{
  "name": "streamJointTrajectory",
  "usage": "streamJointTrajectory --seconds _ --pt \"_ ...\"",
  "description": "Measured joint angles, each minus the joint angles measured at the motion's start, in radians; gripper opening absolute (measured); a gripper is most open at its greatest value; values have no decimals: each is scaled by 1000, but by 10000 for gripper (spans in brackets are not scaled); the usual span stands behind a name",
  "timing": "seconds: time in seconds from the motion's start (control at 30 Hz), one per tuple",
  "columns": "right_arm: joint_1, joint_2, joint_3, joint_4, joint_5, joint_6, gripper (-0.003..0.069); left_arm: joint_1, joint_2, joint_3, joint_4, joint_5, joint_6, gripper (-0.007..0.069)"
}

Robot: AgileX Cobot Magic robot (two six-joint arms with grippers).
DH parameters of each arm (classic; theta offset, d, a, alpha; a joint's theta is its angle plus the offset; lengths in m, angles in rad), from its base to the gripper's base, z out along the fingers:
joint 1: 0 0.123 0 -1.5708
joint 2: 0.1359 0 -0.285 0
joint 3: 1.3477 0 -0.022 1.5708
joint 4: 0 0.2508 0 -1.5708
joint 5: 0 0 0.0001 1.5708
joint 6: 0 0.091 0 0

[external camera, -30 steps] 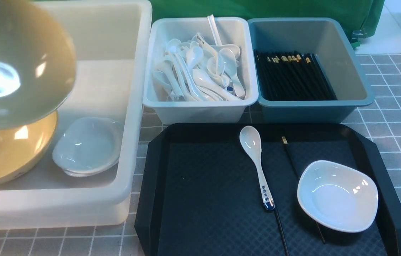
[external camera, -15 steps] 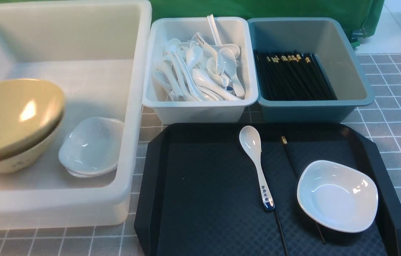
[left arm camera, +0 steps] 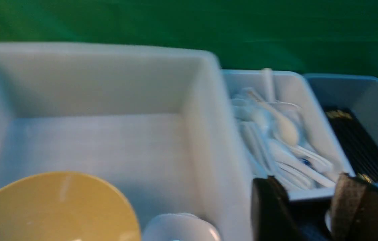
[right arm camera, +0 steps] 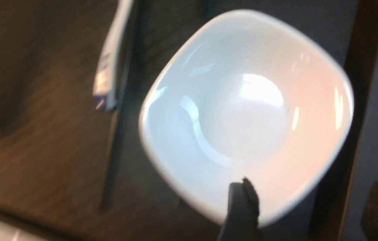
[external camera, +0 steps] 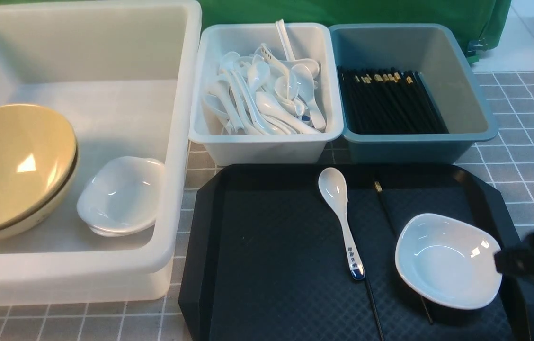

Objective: On grey table put chopsticks spoon bowls plates into blue grey white boxes.
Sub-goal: 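Reach for and grasp the small white dish on the black tray, then place the white bowl into the white bin on top of the stacked bowls with the right gripper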

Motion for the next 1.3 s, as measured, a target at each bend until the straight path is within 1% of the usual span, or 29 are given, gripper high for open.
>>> streamJointTrajectory --seconds 0.03,0.07,0.1,0.17,0.23,0.37,0.43,0.47,0.5,0.53,0.57,0.6,0.7,0.77,0.87,0.93,1.03,1.07,1.1,1.13,1.17,1.2,1.23,1.27,1.3 --pt "0 56 -30 0 -13 -8 492 -46 -33 22 0 1 11 108" --pt "0 67 -42 0 -15 -13 492 -54 -40 28 0 1 11 108" --pt "0 143 -88 0 -27 -37 492 -110 -89 83 0 -6 26 40" --pt "0 264 -161 1 -36 -77 492 -179 -168 174 6 -29 50 3" --pt "1 372 -237 2 -29 -126 492 -225 -266 314 43 -62 85 -9" --pt "1 515 -299 3 -10 -208 490 -241 -437 552 160 -133 101 -10" --pt "1 562 -305 3 -3 -245 467 -241 -530 676 213 -187 101 -10" --pt "1 575 -305 3 9 -255 444 -241 -567 717 234 -213 101 -10" --pt "1 583 -306 7 24 -264 403 -241 -611 756 255 -250 101 -10" --pt "1 583 -310 18 35 -265 356 -241 -646 792 270 -282 101 -10" --pt "1 584 -314 29 64 -266 285 -241 -685 831 279 -322 101 -10" --pt "1 581 -319 37 91 -267 235 -241 -710 856 284 -352 101 -10" --pt "1 550 -353 70 193 -263 108 -241 -778 925 288 -439 101 -10" --pt "2 519 -381 76 251 -260 67 -241 -811 960 288 -486 101 -10" --pt "3 456 -432 92 304 -259 61 -241 -851 1002 288 -539 101 -10" --pt "31 383 -490 168 297 -261 61 -241 -873 1023 287 -585 101 -10" --pt "129 340 -557 364 210 -319 61 -241 -876 1027 284 -615 96 -10" --pt "176 340 -570 457 159 -363 61 -241 -876 1027 282 -619 92 -10" --pt "230 345 -577 566 113 -411 61 -241 -876 1027 281 -621 91 -10" --pt "265 351 -582 638 76 -474 61 -241 -876 1027 281 -623 88 -10" --pt "312 365 -586 739 28 -551 61 -241 -876 1027 280 -624 86 -10" --pt "370 390 -598 866 -25 -661 61 -241 -876 1027 280 -626 86 -10" --pt "416 416 -614 958 -62 -750 61 -241 -876 1027 280 -626 84 -10" --pt "460 454 -635 1031 -105 -829 61 -241 -876 1027 280 -626 81 -10" --pt "503 480 -663 1082 -133 -877 61 -241 -876 1027 279 -626 80 -10"
